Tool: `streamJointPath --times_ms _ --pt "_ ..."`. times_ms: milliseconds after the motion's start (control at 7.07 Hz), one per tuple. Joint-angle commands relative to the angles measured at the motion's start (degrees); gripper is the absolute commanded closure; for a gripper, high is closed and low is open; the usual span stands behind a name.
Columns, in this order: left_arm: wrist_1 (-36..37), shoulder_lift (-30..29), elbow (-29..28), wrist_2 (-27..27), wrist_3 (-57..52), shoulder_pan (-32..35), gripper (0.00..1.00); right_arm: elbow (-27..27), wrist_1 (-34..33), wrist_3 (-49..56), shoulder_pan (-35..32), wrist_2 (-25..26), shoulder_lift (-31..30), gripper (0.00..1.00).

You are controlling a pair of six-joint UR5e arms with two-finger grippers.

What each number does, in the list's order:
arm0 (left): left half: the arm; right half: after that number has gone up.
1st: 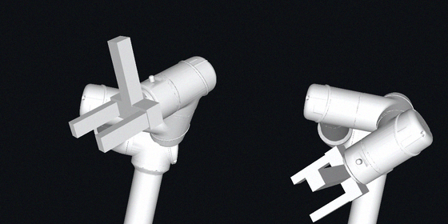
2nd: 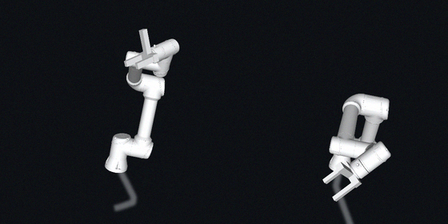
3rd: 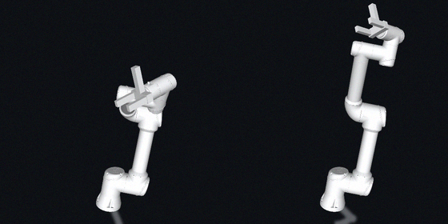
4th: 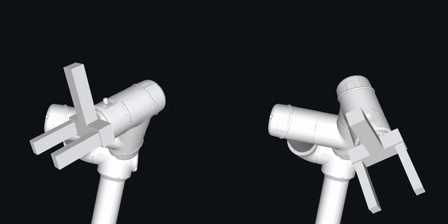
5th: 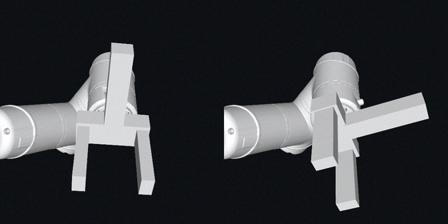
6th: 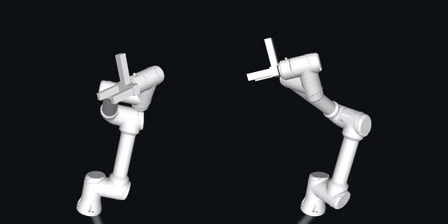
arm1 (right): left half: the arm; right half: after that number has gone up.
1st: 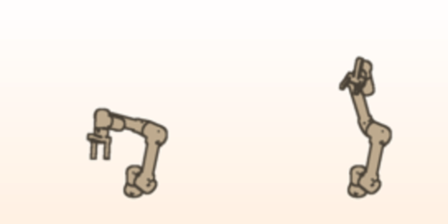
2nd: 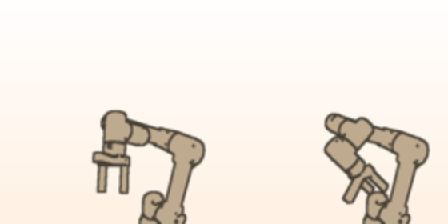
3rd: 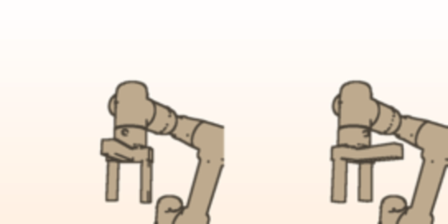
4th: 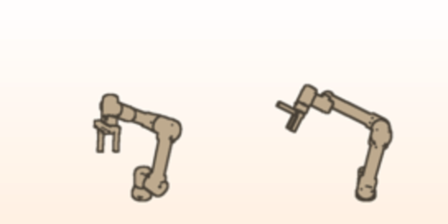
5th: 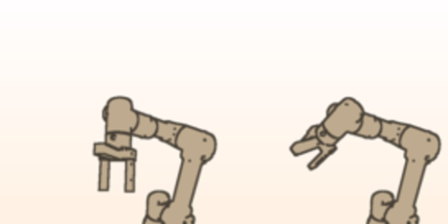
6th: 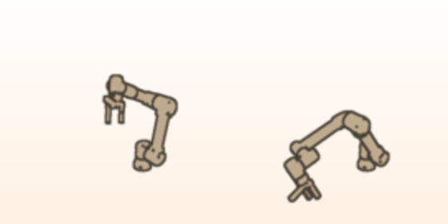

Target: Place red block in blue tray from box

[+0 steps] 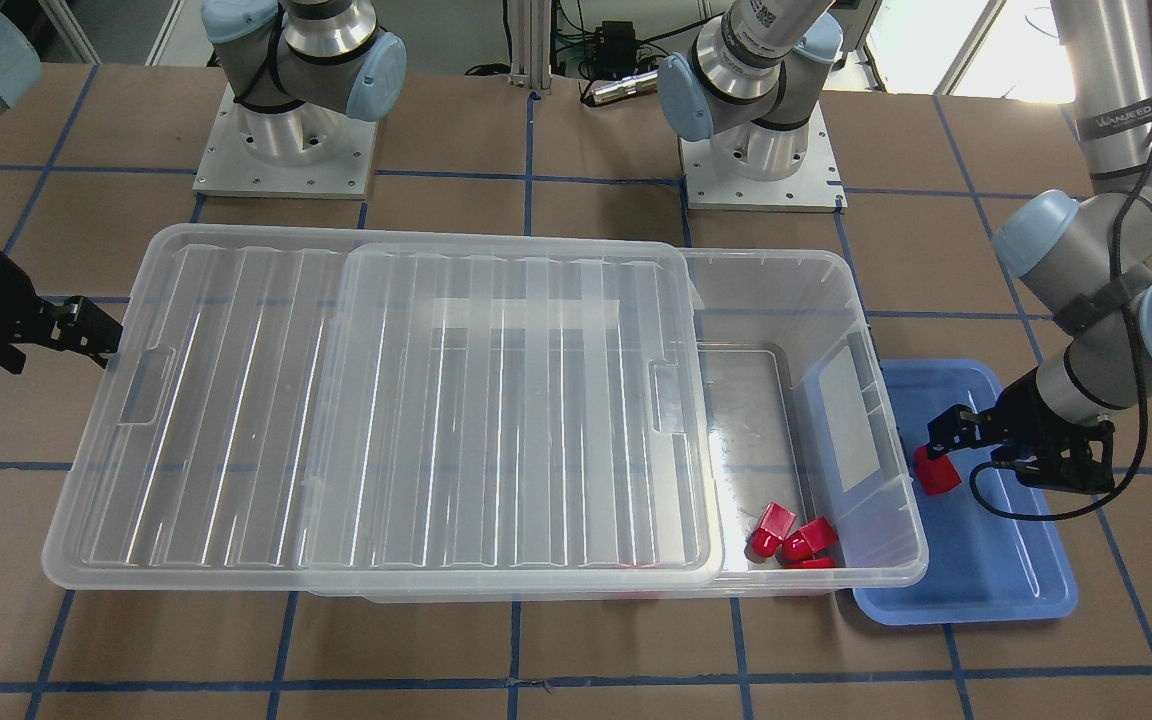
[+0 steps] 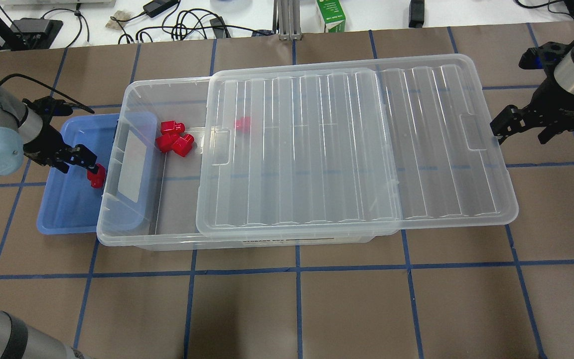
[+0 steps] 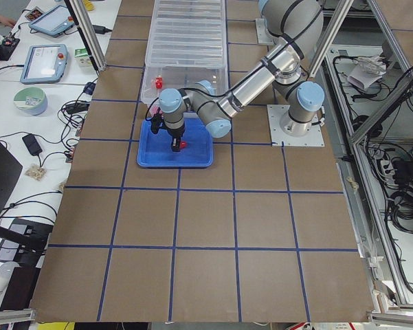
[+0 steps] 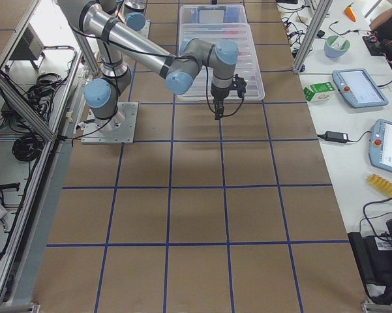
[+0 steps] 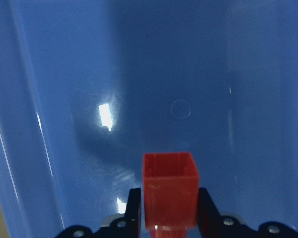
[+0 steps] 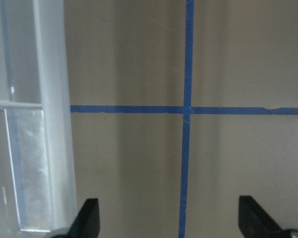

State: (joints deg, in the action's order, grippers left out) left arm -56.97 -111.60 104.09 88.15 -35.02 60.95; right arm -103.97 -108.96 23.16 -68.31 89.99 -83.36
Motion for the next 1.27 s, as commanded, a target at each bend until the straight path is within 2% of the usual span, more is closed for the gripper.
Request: streamJointPath --times_ms 0,283,566,848,1131 --pt "-7.6 4.7 -3.7 1.9 0.7 0.7 0.04 -0.1 -0.5 -2.9 -4.3 -0.1 0.1 0.0" --pt "-19.3 9.8 -10.0 2.5 1.1 3.9 0.04 -0.1 -1.1 -6.7 -10.1 -0.1 0.2 0.0" --pt "-25.4 15.1 -12.6 2.3 14.0 14.0 0.0 0.1 -1.8 -12.1 -15.2 -0.8 0.2 0.0" --pt "-28.0 19.8 -12.4 2.4 15.2 20.9 0.0 0.0 -1.7 -12.7 -16.4 -1.0 0.1 0.0" --pt "-29.2 21.6 -12.4 1.7 21.7 25.2 0.0 0.7 -1.9 -12.4 -16.8 -0.9 0.2 0.0"
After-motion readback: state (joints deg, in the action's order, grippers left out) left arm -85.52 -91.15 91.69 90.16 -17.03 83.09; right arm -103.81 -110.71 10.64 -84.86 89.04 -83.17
